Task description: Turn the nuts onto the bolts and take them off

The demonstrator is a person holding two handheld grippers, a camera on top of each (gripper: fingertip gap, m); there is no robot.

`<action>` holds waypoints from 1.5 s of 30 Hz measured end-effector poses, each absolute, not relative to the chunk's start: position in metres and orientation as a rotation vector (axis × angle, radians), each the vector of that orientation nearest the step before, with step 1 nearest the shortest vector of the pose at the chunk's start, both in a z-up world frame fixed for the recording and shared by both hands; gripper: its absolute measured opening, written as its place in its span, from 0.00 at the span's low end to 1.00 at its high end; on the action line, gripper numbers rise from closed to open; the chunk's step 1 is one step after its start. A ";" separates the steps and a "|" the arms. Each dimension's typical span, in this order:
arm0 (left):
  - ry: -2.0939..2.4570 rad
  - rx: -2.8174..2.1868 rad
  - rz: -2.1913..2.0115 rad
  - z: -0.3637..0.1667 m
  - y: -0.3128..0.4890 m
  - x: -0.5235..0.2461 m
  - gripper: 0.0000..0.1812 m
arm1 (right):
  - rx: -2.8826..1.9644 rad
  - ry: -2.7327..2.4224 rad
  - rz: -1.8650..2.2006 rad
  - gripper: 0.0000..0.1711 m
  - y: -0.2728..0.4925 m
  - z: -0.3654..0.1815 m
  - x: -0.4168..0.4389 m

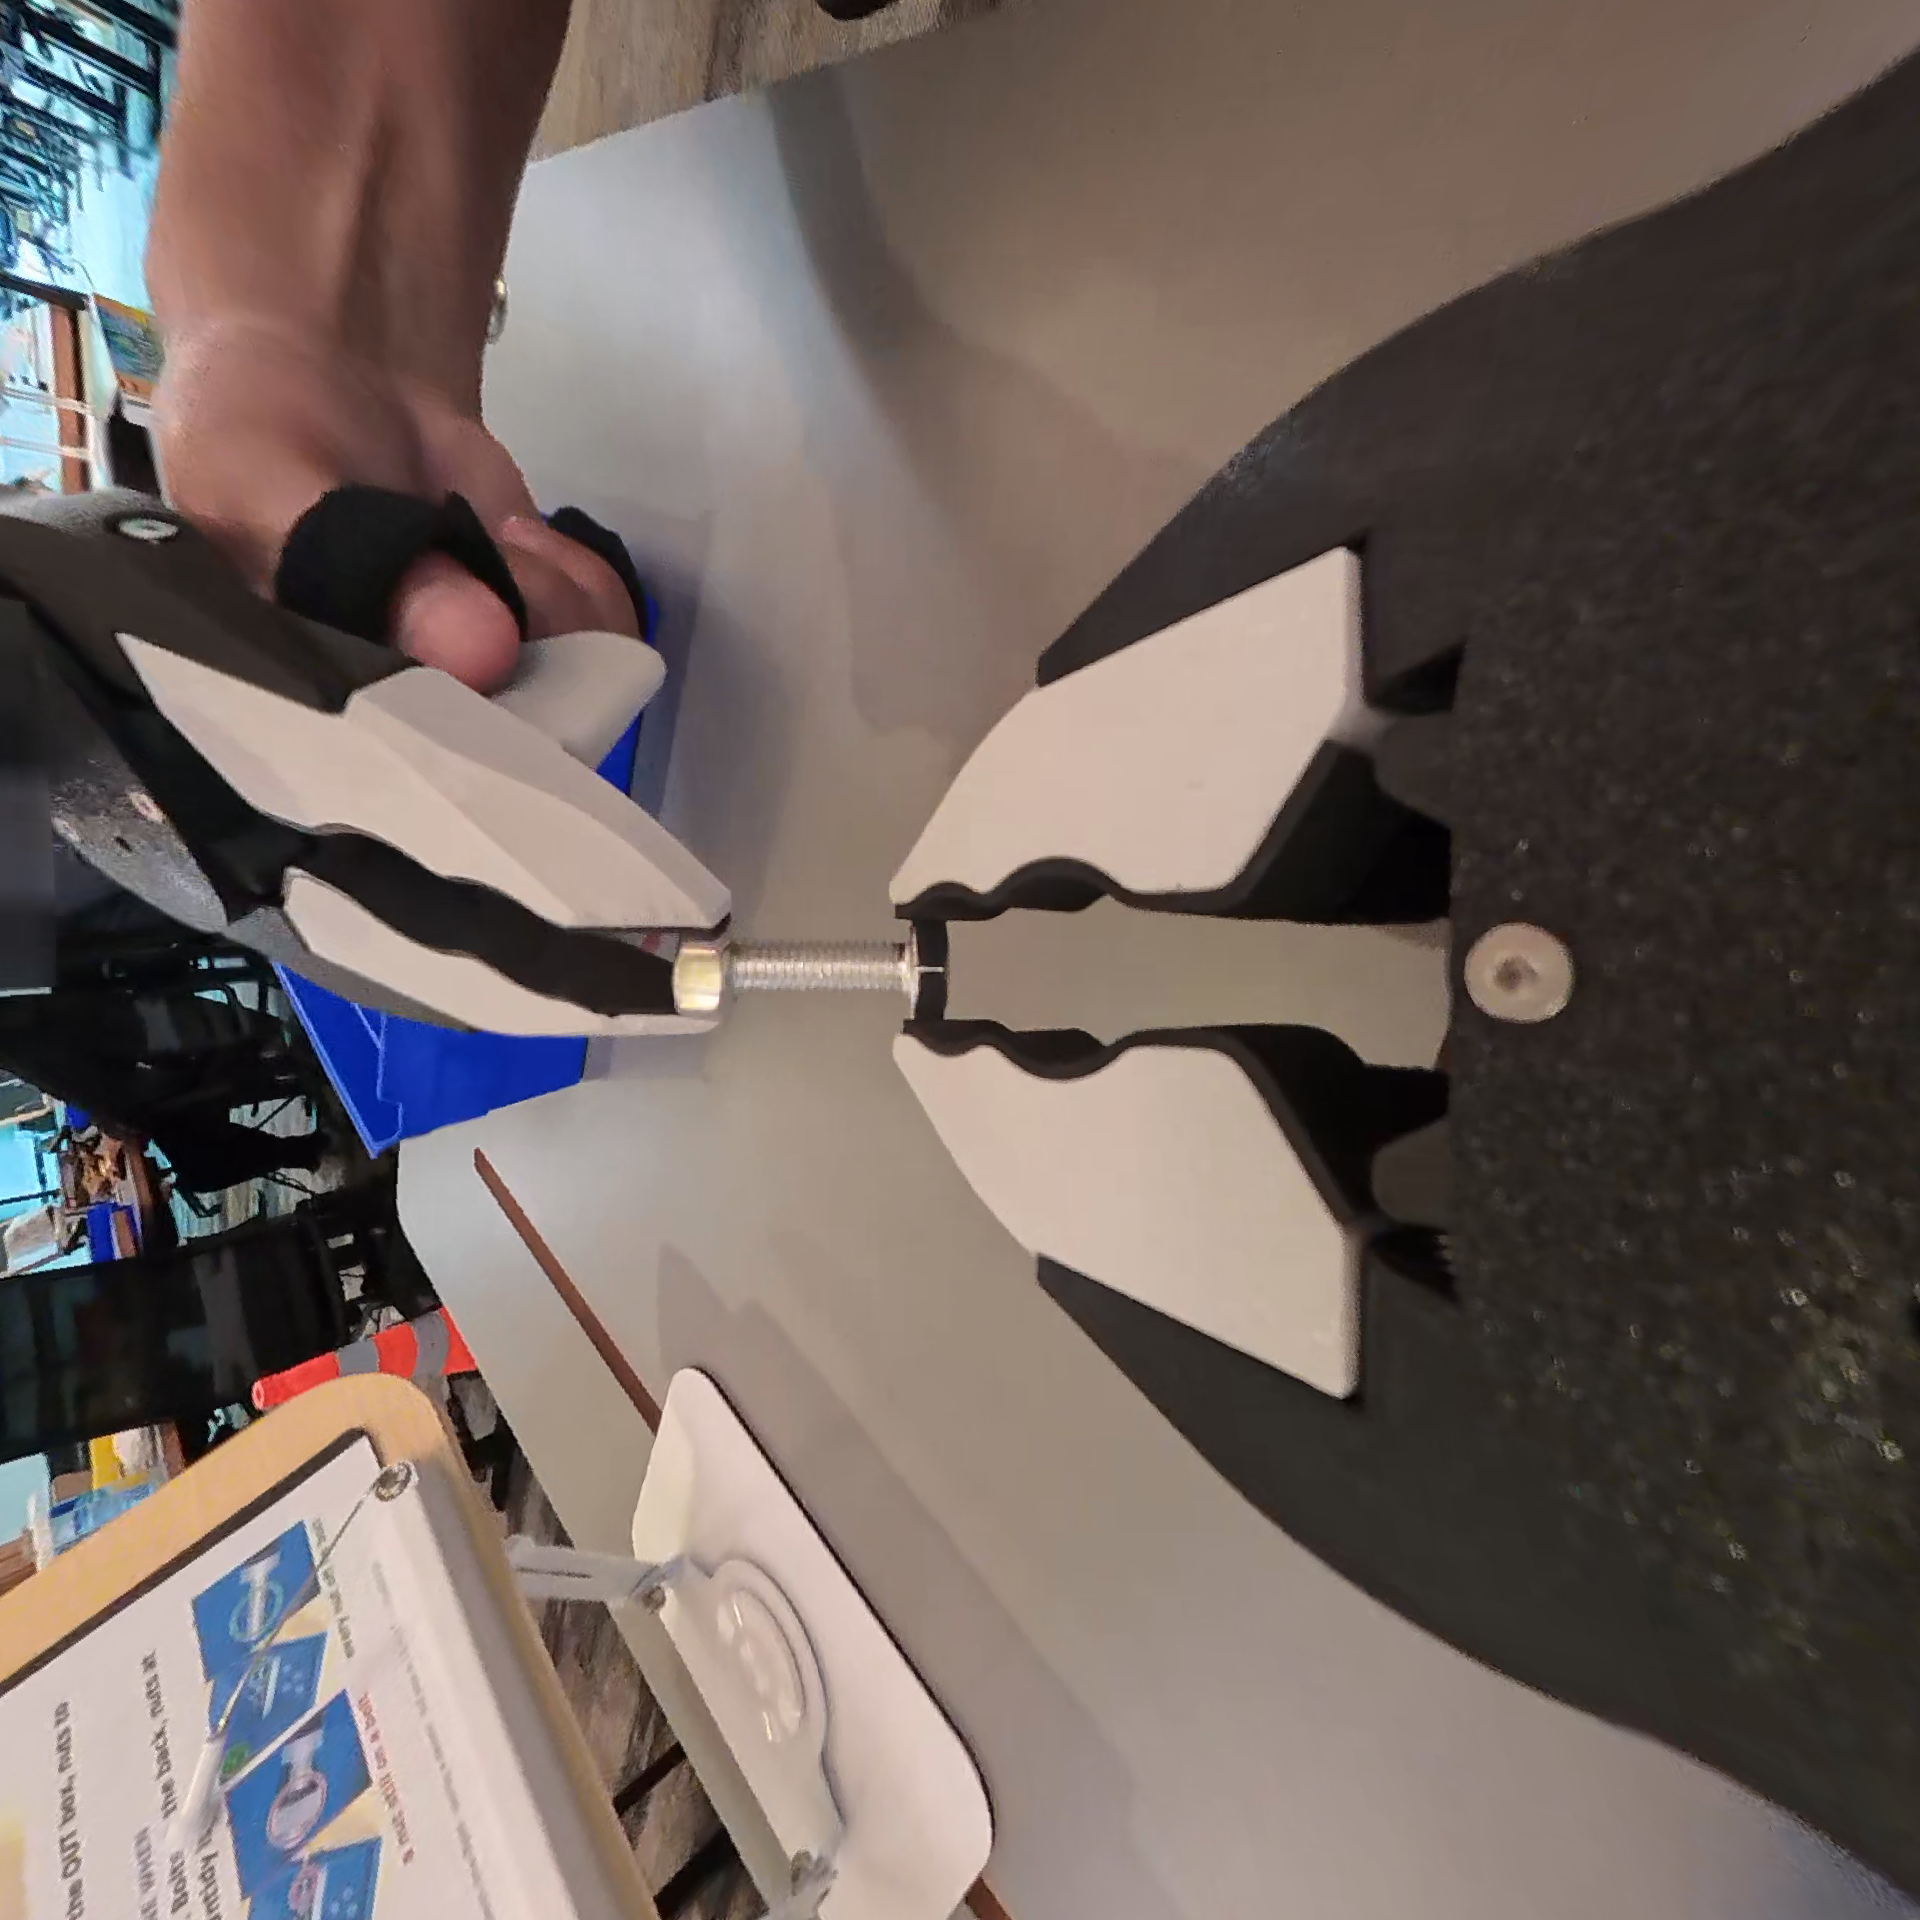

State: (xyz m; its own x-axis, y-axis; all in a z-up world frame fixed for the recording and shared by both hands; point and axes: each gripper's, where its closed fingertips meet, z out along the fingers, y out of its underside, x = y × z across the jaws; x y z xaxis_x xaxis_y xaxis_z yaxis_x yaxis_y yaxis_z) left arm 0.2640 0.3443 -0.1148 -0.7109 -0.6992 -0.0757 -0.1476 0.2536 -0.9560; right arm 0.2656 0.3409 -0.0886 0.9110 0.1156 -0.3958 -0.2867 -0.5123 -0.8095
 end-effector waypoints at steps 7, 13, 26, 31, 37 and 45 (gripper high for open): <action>2.022 -0.850 -1.584 -0.113 0.346 0.266 0.10 | -2.062 0.189 0.505 0.11 0.347 -0.087 0.269; 2.015 -0.863 -1.620 -0.112 0.348 0.267 0.10 | -2.068 0.185 0.496 0.11 0.353 -0.089 0.269; 2.086 -0.905 -1.593 -0.128 0.348 0.270 0.10 | -2.202 -0.088 0.118 0.11 0.350 -0.098 0.272; 2.086 -0.889 -1.585 -0.125 0.351 0.269 0.10 | -2.223 -0.241 -0.090 0.11 0.342 -0.094 0.281; 2.126 -0.840 -1.733 -0.116 0.345 0.259 0.10 | -2.177 -0.426 -0.344 0.11 0.343 -0.098 0.281; 2.222 -0.769 -1.879 -0.112 0.336 0.242 0.10 | -2.014 -0.544 -0.248 0.11 0.339 -0.088 0.259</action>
State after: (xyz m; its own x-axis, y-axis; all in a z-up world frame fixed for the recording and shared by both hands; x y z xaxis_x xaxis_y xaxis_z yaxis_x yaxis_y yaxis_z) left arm 0.2422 0.3364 -0.1116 -0.8612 -0.4579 0.2206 -0.2937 0.0940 -0.9513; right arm 0.2593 0.3389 -0.0885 0.8779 0.2722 0.3939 0.4758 -0.4049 -0.7808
